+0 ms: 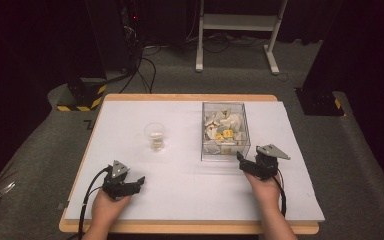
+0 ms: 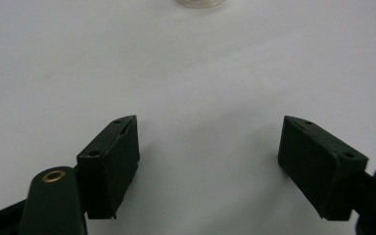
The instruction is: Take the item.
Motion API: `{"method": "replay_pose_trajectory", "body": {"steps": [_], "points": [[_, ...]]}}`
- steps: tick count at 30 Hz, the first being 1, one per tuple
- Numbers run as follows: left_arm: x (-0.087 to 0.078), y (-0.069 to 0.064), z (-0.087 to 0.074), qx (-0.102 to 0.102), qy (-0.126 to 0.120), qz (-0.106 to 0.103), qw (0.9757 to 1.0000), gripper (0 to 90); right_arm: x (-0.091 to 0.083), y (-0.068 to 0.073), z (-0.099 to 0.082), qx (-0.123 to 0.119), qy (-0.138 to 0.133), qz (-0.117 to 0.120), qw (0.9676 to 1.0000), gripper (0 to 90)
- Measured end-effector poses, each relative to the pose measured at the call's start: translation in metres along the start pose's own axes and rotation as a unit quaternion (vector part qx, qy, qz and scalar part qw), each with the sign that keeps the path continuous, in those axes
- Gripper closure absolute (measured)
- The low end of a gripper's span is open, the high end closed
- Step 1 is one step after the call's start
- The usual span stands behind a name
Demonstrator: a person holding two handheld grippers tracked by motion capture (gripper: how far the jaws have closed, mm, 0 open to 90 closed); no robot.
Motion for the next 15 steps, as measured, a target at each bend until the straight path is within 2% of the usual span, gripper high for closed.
{"method": "replay_pose_trajectory", "body": {"steps": [3, 8, 13, 15], "points": [[0.000, 0.000, 0.000, -0.002, -0.001, -0.002, 1.0000, 23.8, -0.011, -0.005, -0.005, 0.000, 0.001, 0.001, 1.0000, 22.6], [0.000, 0.000, 0.000, -0.005, 0.000, -0.004, 1.0000, 23.6, -0.028, -0.021, -0.015, -0.001, 0.014, -0.010, 0.9999, 24.5], [0.000, 0.000, 0.000, 0.000, 0.002, 0.004, 1.0000, 22.5, -0.044, -0.035, -0.028, 0.005, 0.029, -0.032, 0.9991, 23.9], [0.000, -0.001, 0.000, 0.000, 0.000, 0.006, 1.0000, 22.5, -0.050, -0.040, -0.033, 0.000, 0.034, -0.041, 0.9986, 22.6]]}}
Point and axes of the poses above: each handheld gripper's, and its own axes: x roughly forward along the jaws, z roughly out of its top, y roughly to its left, the point moved 4 cm from there along x, roughly forward along the jaws, and after that the axes turned 12 degrees about x, right-handed, at the moved point
